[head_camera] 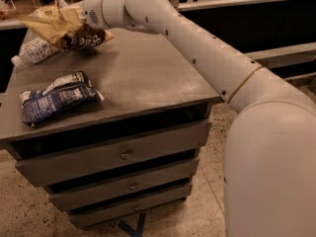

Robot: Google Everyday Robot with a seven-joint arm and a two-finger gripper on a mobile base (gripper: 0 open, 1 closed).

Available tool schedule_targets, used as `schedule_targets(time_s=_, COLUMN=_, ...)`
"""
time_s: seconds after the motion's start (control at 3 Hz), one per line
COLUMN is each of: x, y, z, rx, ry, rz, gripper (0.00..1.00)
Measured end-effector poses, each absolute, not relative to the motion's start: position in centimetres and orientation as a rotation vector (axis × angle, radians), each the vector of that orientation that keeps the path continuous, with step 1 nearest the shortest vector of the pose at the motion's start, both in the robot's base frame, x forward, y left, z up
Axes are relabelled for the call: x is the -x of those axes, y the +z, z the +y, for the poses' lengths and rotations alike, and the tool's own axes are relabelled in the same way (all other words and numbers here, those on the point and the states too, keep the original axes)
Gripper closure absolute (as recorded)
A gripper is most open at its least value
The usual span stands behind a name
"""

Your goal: Move brown chip bag near blue plastic bottle

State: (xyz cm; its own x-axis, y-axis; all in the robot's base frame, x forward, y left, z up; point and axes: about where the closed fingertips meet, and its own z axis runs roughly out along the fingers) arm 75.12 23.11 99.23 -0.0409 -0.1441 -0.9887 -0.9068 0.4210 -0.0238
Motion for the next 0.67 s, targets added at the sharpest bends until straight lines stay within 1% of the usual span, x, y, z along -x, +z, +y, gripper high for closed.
schedule_targets(time_s=0.33, x=-75.13, y=98.85, z=23.09, rx=0.977, ry=0.809, rz=1.513, gripper=0.12)
schedule_targets(time_s=0.67, x=-75.06, y=98.51, z=22.8, rx=0.975, ry=0.804, rz=1.529, gripper=0.0)
